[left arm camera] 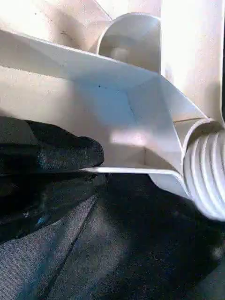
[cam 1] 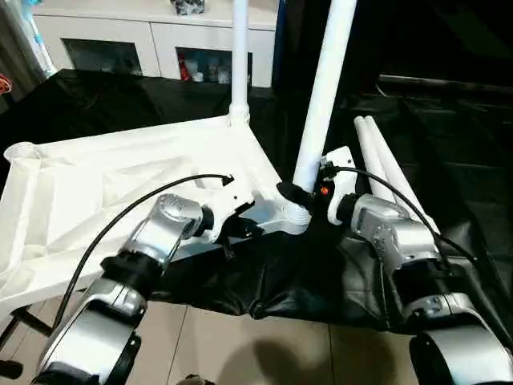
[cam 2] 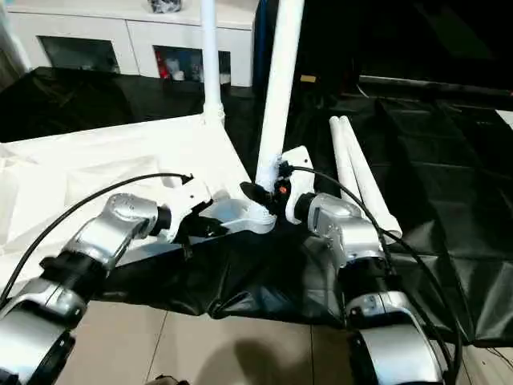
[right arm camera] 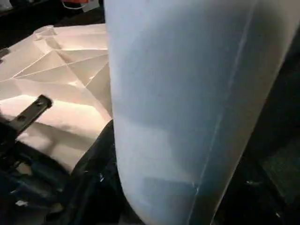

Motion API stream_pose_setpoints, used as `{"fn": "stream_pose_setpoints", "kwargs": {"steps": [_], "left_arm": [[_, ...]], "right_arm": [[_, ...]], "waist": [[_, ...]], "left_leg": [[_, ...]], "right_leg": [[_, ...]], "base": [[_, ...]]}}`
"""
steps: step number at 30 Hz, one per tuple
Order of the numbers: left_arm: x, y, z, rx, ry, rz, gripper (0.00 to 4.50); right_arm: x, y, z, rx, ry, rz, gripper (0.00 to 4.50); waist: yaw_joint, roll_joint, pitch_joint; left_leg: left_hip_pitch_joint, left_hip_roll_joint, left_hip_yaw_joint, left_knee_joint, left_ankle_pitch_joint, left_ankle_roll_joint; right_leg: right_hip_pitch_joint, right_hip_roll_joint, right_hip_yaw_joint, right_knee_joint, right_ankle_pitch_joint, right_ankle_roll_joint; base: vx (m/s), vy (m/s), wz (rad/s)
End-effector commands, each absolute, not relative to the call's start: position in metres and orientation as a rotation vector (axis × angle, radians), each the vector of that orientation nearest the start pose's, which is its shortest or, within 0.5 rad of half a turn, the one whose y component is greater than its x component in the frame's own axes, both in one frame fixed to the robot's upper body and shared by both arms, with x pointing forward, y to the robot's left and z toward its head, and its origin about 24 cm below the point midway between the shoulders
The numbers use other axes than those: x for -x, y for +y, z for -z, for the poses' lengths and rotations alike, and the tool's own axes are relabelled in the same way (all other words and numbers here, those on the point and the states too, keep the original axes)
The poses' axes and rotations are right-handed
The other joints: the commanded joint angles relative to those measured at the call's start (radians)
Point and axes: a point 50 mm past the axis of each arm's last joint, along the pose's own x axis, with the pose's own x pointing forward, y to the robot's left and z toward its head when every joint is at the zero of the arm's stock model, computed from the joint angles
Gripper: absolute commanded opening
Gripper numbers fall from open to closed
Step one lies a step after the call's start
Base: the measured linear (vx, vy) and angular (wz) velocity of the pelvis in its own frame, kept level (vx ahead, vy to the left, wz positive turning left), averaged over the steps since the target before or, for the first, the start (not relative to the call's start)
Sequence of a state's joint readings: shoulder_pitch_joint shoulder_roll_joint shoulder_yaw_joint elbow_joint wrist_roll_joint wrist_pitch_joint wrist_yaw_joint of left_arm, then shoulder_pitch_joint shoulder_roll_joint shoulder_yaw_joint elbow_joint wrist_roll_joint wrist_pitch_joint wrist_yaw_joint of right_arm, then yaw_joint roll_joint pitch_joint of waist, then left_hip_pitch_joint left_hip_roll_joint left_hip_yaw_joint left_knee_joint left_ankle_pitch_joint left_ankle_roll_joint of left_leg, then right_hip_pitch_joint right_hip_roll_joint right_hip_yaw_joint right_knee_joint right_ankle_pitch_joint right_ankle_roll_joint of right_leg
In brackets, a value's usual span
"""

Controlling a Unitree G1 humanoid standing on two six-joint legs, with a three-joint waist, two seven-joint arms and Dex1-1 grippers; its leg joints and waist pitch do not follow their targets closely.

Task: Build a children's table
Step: Insert table leg to table base

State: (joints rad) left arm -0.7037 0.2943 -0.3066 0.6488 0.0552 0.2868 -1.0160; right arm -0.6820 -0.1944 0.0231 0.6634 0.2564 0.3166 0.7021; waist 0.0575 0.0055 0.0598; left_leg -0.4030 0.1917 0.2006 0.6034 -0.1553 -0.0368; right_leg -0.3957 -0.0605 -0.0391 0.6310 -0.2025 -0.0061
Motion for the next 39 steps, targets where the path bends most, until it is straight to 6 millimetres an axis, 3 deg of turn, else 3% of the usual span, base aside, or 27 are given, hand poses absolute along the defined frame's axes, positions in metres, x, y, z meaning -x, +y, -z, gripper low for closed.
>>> {"fn": "stream_pose_setpoints", "kwargs": {"steps": [1, 10, 17, 21, 22, 24, 30, 32, 39], "left_arm": [[-0.334, 0.109, -0.055, -0.357, 0.538, 1.166, 0.00], [-0.328, 0.109, -0.059, -0.359, 0.518, 1.170, 0.00], [-0.328, 0.111, -0.062, -0.351, 0.494, 1.124, 0.00], [-0.329, 0.111, -0.063, -0.345, 0.490, 1.106, 0.00], [-0.329, 0.111, -0.063, -0.345, 0.490, 1.105, 0.00], [-0.330, 0.111, -0.064, -0.345, 0.484, 1.090, 0.00], [-0.333, 0.113, -0.065, -0.354, 0.480, 1.066, 0.00], [-0.333, 0.113, -0.065, -0.355, 0.480, 1.063, 0.00], [-0.334, 0.114, -0.065, -0.365, 0.481, 1.065, 0.00]], "right_arm": [[-0.357, -0.122, -0.072, -0.123, 0.310, -0.764, 1.92], [-0.355, -0.120, -0.064, -0.162, 0.330, -0.780, 1.92], [-0.349, -0.126, -0.056, -0.270, 0.312, -0.770, 1.92], [-0.341, -0.131, -0.044, -0.341, 0.304, -0.748, 1.92], [-0.340, -0.132, -0.041, -0.346, 0.304, -0.744, 1.92], [-0.334, -0.135, -0.030, -0.363, 0.305, -0.721, 1.92], [-0.326, -0.139, -0.020, -0.301, 0.294, -0.683, 1.92], [-0.325, -0.139, -0.021, -0.263, 0.278, -0.678, 1.91], [-0.322, -0.129, -0.029, -0.125, 0.236, -0.725, 1.91]], "waist": [[-0.001, -0.001, -0.081], [-0.006, -0.007, -0.078], [-0.007, -0.005, -0.080], [-0.004, -0.005, -0.080], [-0.003, 0.001, -0.080], [-0.003, 0.001, -0.079], [-0.003, 0.002, -0.077], [-0.004, -0.003, -0.077], [-0.006, -0.002, -0.075]], "left_leg": [[0.034, 0.040, -0.020, -0.059, -0.150, 0.037], [0.033, 0.041, -0.020, -0.061, -0.161, 0.040], [0.033, 0.041, -0.021, -0.061, -0.154, 0.046], [0.034, 0.042, -0.021, -0.062, -0.164, 0.045], [0.034, 0.042, -0.022, -0.062, -0.164, 0.044], [0.033, 0.042, -0.021, -0.063, -0.172, 0.041], [0.035, 0.042, -0.022, -0.066, -0.195, 0.032], [0.034, 0.041, -0.022, -0.066, -0.190, 0.032], [0.034, 0.041, -0.023, -0.069, -0.207, 0.026]], "right_leg": [[0.045, -0.077, 0.038, -0.068, -0.034, -0.271], [0.044, -0.077, 0.038, -0.071, -0.071, -0.262], [0.044, -0.077, 0.038, -0.070, -0.058, -0.260], [0.043, -0.078, 0.039, -0.073, -0.072, -0.258], [0.042, -0.078, 0.038, -0.072, -0.070, -0.259], [0.041, -0.078, 0.038, -0.073, -0.071, -0.260], [0.040, -0.077, 0.038, -0.078, -0.107, -0.251], [0.040, -0.076, 0.038, -0.077, -0.104, -0.248], [0.037, -0.075, 0.039, -0.081, -0.139, -0.233]], "base": [[0.000, 0.000, 0.00], [0.000, 0.000, 0.00], [0.000, 0.000, 0.00], [0.000, 0.000, 0.00], [0.000, 0.000, 0.00], [0.000, 0.000, 0.00], [0.000, 0.000, 0.00], [0.000, 0.000, 0.00], [0.000, 0.000, 0.00]]}}
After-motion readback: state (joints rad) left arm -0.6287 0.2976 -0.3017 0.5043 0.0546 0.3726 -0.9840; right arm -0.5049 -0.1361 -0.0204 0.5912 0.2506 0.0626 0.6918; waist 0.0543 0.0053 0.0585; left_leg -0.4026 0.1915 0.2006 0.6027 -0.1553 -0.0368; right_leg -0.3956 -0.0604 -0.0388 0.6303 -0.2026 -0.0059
